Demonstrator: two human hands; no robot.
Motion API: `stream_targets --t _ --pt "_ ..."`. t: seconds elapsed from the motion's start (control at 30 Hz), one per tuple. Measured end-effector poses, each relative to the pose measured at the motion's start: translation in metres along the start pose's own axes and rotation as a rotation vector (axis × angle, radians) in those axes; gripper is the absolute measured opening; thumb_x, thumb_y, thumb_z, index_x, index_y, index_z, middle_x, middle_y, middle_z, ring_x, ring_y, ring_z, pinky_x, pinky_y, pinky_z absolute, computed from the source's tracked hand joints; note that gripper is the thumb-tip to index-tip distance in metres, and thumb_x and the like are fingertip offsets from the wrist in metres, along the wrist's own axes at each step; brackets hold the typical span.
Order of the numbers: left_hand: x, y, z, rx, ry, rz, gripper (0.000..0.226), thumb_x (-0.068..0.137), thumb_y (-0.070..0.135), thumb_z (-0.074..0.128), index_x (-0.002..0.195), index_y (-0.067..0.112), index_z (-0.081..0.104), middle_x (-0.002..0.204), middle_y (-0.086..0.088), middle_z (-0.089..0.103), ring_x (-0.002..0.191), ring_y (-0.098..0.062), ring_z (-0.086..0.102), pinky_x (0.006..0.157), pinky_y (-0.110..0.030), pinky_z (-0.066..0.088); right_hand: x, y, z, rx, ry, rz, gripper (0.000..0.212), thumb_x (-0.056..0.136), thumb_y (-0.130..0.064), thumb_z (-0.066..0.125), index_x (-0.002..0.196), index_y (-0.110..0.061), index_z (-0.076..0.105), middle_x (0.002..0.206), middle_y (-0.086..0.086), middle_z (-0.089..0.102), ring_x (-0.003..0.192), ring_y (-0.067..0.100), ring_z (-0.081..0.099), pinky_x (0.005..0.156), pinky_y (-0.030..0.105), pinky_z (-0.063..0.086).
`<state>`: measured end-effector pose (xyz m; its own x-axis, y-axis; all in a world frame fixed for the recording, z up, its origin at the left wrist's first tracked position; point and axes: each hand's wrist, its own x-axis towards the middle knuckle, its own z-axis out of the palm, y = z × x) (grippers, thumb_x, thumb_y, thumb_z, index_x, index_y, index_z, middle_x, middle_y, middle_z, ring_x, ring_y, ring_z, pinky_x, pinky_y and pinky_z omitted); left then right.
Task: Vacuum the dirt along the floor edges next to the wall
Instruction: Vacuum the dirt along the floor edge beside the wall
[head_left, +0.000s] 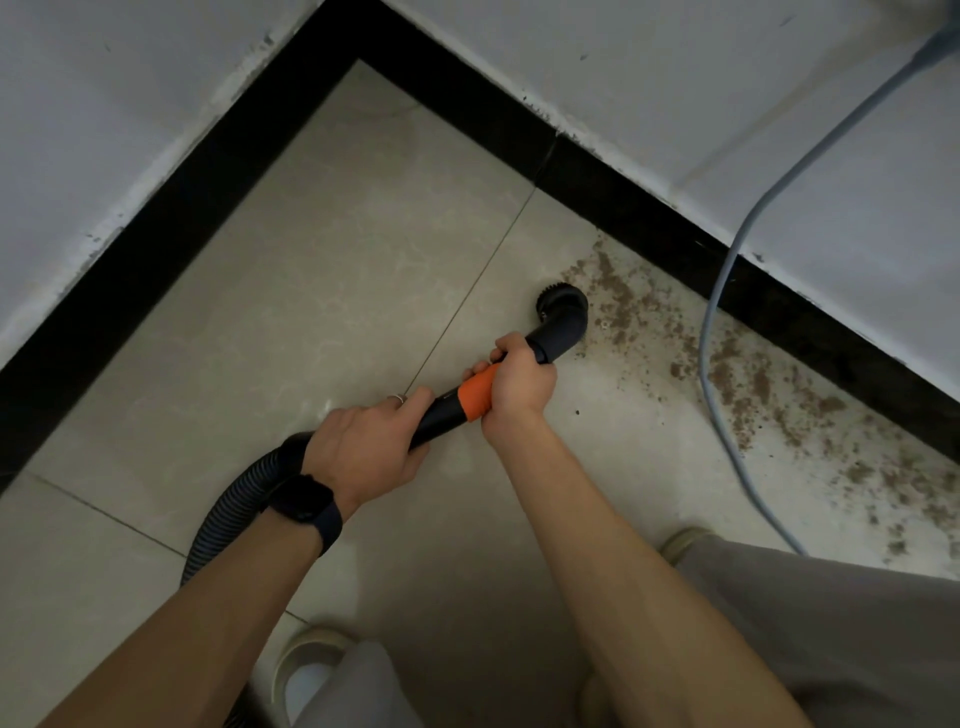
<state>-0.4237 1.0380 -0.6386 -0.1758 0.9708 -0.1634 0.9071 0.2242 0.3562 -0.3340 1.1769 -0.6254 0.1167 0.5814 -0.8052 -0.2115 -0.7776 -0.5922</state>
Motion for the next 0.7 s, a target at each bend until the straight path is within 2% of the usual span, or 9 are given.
stream_targets --t 0.13,0.2,0.3,0.4,0.53,0.7 --pt "-0.002 0.001 -0.002 -0.005 -0.020 -0.006 0.037 0.083 0.036 0.068 0.104 0.025 0.039 0.072 0.001 0.061 0.048 -0.026 0.056 0.045 -0.027 0.039 0.000 0.000 -0.002 -0.001 0.001 0.016 0.014 0.089 0.000 0.056 0.099 -0.008 0.049 0.065 0.006 0.051 0.040 0.018 0.048 0.045 0.028 0.047" --pt "-0.011 0.002 0.000 -0.010 -0.013 -0.002 0.038 0.080 0.036 0.072 0.102 0.025 0.042 0.068 0.003 0.059 0.043 -0.022 0.053 0.043 -0.023 0.034 -0.002 0.007 -0.008 -0.007 0.003 0.032 0.015 0.089 -0.001 0.056 0.101 -0.009 0.050 0.066 0.007 0.052 0.041 0.018 0.049 0.045 0.028 0.048" --pt "-0.021 0.005 0.002 -0.036 -0.042 -0.018 0.040 0.080 0.036 0.072 0.101 0.028 0.038 0.065 0.006 0.057 0.041 -0.018 0.047 0.043 -0.020 0.029 -0.003 0.014 -0.014 -0.025 0.009 0.042 0.018 0.090 -0.002 0.057 0.105 -0.009 0.051 0.069 0.007 0.053 0.041 0.018 0.051 0.045 0.029 0.049" --pt "-0.016 0.006 -0.001 -0.074 -0.059 -0.050 0.036 0.083 0.036 0.068 0.102 0.028 0.039 0.067 0.007 0.056 0.045 -0.019 0.048 0.045 -0.023 0.030 0.000 0.010 -0.010 -0.048 0.020 0.029 0.020 0.090 -0.003 0.057 0.108 -0.010 0.052 0.070 0.007 0.055 0.040 0.018 0.052 0.046 0.030 0.049" --pt "0.008 0.008 -0.007 -0.092 -0.075 -0.083 0.030 0.085 0.036 0.064 0.104 0.024 0.045 0.068 0.011 0.045 0.049 -0.018 0.043 0.047 -0.025 0.030 0.010 -0.005 0.002 -0.049 0.021 0.002 0.019 0.089 -0.002 0.057 0.106 -0.008 0.052 0.067 0.007 0.054 0.039 0.018 0.051 0.045 0.029 0.048" --pt "0.028 0.017 -0.006 -0.080 -0.069 -0.103 0.031 0.087 0.037 0.061 0.107 0.023 0.042 0.071 0.007 0.050 0.052 -0.021 0.046 0.050 -0.027 0.034 0.024 -0.024 0.009 -0.041 -0.008 -0.012 0.016 0.087 -0.002 0.058 0.102 -0.007 0.054 0.063 0.006 0.054 0.040 0.018 0.051 0.046 0.029 0.049"
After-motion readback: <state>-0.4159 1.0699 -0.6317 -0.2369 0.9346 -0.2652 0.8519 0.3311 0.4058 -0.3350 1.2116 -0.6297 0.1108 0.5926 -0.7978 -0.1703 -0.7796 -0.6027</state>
